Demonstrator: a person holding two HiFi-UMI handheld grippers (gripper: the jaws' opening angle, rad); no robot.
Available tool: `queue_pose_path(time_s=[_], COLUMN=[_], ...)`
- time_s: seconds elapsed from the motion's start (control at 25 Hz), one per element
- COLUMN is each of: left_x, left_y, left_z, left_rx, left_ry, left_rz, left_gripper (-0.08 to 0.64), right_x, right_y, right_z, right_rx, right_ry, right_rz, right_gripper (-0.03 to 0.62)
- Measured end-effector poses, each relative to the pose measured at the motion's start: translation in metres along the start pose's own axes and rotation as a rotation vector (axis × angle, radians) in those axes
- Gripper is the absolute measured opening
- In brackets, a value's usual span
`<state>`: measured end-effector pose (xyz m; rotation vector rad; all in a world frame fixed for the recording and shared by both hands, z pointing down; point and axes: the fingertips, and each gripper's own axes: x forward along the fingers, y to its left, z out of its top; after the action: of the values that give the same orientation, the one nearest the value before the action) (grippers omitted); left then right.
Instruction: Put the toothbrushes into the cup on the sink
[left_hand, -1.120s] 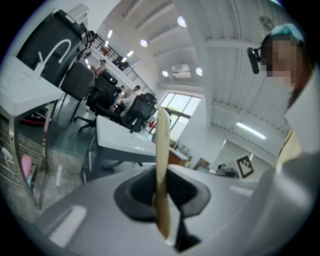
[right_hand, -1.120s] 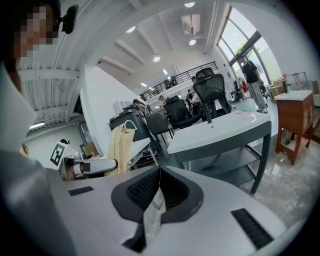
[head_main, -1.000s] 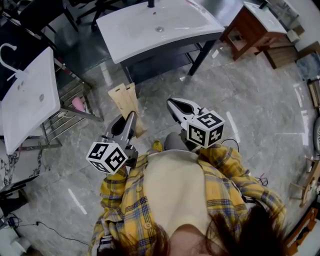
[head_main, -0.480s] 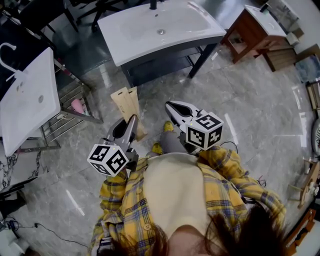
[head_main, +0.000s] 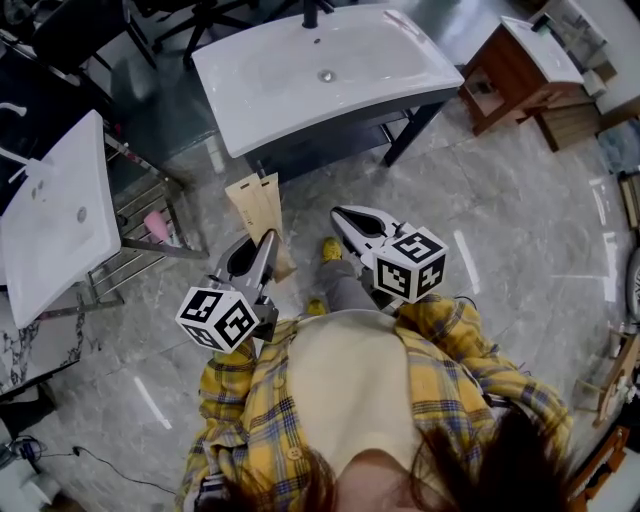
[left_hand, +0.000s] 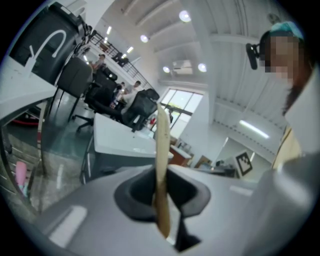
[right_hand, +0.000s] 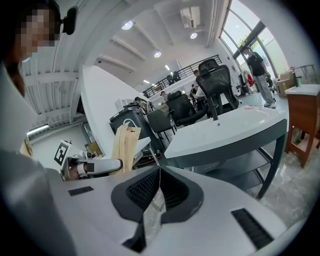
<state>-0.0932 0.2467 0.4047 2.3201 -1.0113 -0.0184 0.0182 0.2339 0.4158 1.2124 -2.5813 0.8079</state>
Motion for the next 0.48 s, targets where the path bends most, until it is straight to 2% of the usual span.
queue_pose_path(time_s=[0.24, 0.48], left_x=[0.041, 0.077], left_y=[0.019, 0.028], left_z=[0.023, 0.043], left_rx=[-0.019, -0.022], left_ry=[-0.009, -0.015], left_rz=[0.03, 0.053], left_gripper=[0.034, 0.034], right_x=[0.027, 0.047], right_y=[-0.036, -0.061], right_z=[0.028, 0.053], right_rx=[-0.016, -0.035], right_ry=[0.03, 0.049], right_rz=[0.02, 0.081], right_gripper=[0.015, 0.015])
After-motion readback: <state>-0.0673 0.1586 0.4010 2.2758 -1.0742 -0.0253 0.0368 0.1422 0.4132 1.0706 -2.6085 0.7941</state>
